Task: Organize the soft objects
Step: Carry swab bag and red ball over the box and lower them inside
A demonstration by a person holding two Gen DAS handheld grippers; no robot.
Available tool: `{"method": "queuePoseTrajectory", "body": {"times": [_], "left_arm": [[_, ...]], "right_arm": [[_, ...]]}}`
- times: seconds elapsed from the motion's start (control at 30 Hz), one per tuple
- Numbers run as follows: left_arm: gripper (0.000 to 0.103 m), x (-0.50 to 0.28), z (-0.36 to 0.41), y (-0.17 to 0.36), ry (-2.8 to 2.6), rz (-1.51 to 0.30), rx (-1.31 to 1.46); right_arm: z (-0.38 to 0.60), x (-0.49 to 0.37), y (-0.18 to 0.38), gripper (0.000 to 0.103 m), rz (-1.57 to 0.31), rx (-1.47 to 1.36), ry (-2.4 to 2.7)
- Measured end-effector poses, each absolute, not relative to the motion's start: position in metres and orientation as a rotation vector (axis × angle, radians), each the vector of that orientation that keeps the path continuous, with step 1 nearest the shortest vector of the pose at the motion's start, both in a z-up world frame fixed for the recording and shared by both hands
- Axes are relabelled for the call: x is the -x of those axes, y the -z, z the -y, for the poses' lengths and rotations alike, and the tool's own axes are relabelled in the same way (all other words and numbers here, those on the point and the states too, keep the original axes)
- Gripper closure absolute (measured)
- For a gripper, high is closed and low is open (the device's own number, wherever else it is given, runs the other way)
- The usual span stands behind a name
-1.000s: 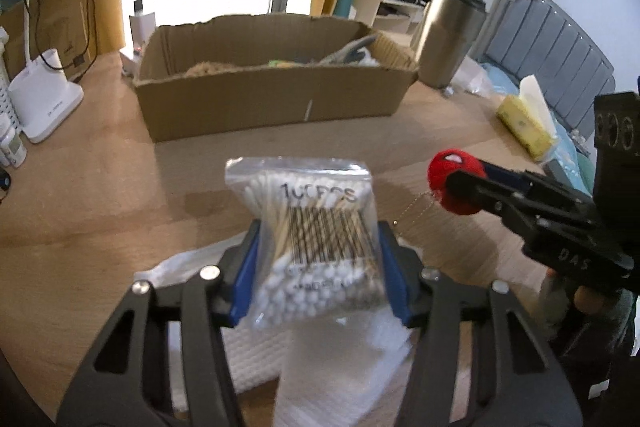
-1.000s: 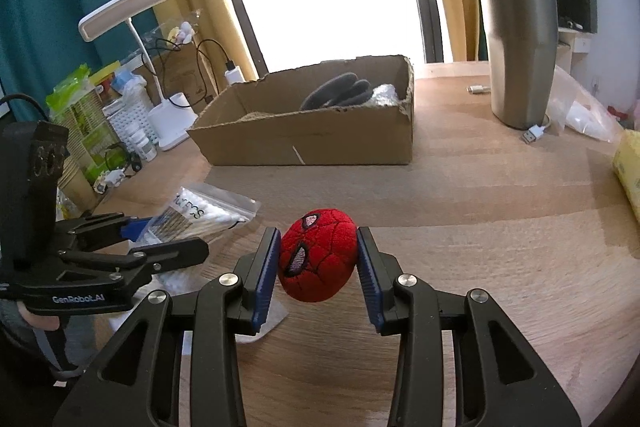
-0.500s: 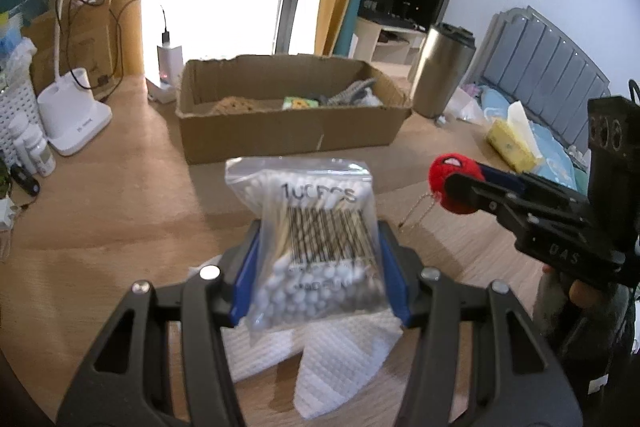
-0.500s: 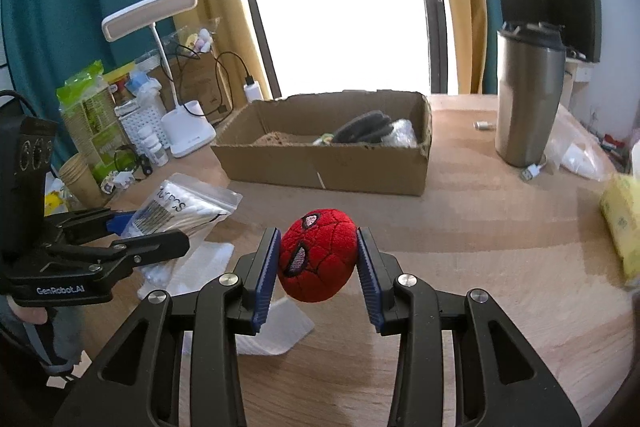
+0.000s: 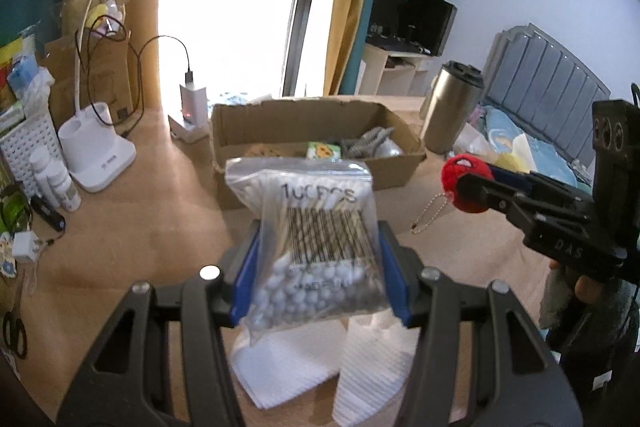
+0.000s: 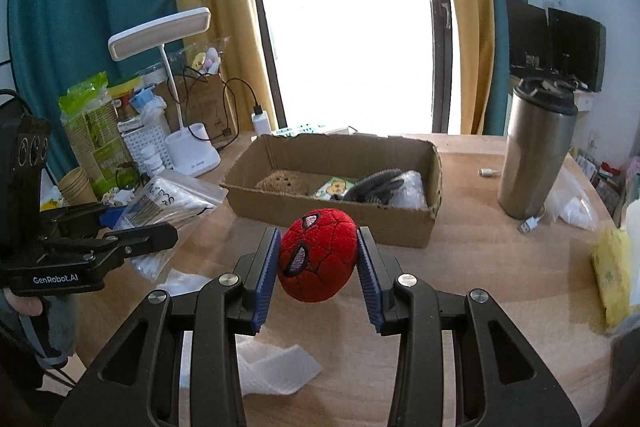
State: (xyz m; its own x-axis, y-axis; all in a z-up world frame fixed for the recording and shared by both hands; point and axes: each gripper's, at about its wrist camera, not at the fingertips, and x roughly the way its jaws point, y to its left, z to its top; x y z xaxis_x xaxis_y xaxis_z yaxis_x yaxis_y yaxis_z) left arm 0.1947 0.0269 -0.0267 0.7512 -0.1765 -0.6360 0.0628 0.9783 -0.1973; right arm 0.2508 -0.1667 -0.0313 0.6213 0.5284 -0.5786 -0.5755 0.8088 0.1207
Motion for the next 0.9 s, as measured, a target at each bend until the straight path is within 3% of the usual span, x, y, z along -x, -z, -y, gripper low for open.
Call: {"method": "queuePoseTrajectory", "body": {"times": [0.9], "left_arm": [[0.048, -0.251, -0.065, 0.024, 0.108, -0.677, 0.161]], "right_arm": [[0.121, -0.3, 0.023, 0.063, -0.63, 0.152, -0.647]]}}
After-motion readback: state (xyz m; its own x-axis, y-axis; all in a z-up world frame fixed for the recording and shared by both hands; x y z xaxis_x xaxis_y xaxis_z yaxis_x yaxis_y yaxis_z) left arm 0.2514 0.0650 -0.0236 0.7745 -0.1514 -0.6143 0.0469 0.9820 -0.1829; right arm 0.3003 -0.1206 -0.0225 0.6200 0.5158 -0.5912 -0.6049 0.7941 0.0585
